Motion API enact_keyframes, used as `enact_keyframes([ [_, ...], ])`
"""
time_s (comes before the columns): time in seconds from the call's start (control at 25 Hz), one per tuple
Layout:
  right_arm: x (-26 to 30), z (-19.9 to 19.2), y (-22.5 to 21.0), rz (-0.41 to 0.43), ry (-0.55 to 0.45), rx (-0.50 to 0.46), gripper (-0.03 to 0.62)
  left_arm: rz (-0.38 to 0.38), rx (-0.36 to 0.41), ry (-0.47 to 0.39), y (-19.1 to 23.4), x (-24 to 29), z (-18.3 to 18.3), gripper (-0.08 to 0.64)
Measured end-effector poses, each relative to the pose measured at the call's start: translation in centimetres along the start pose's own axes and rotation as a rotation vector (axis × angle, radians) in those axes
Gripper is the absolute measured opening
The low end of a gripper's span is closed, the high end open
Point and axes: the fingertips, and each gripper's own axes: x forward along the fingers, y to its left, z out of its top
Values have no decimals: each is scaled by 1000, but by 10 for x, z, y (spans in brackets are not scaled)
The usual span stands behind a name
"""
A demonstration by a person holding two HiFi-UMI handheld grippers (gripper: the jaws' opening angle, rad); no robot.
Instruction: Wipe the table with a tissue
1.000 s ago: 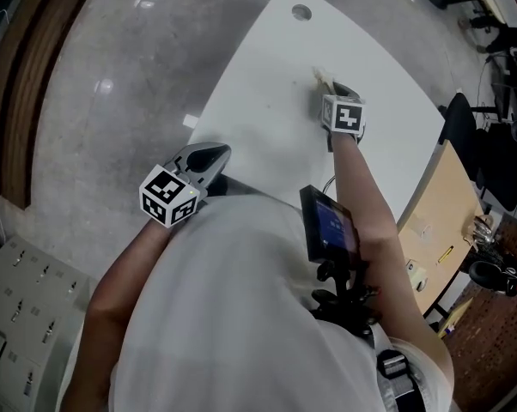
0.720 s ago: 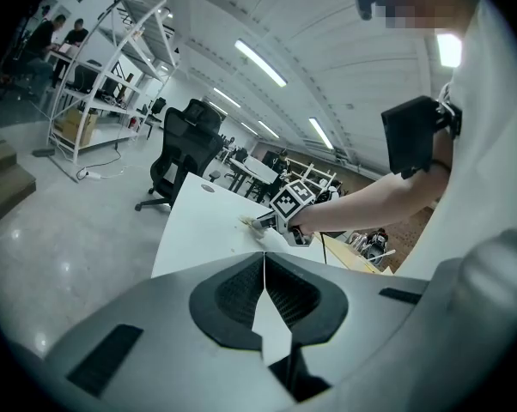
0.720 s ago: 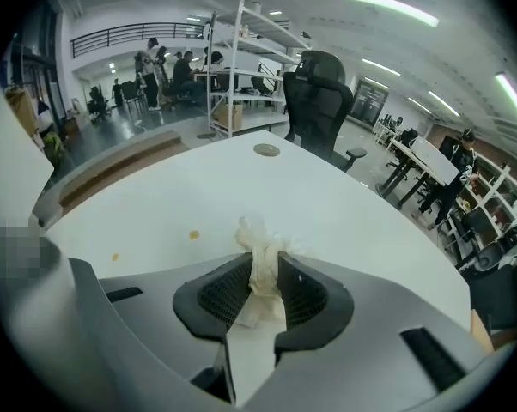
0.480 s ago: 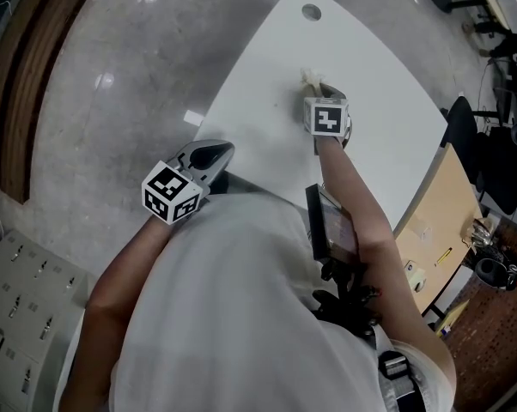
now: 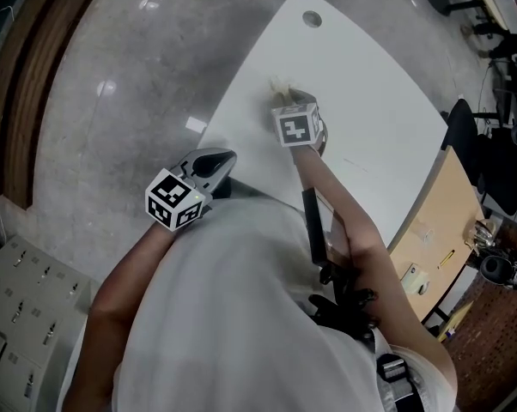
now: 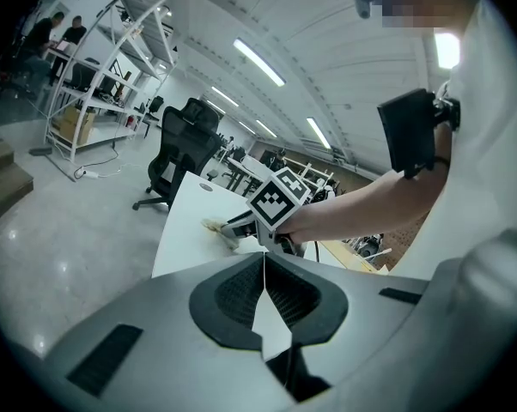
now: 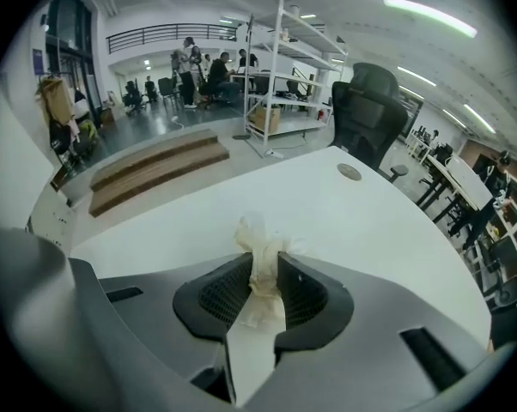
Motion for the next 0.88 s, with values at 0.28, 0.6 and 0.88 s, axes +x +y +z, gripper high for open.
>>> enact_keyframes([
  [0.28,3,13,42,95,7,-119,91,-11,11,1,5,4,5,8],
  [0.6,-15,32,107,400,-67,-199,91,-35,10,-21,2,9,19,8],
  [0.88,-62,52,52,403,-262,18,91,-42,33,-17,2,7,23,8],
])
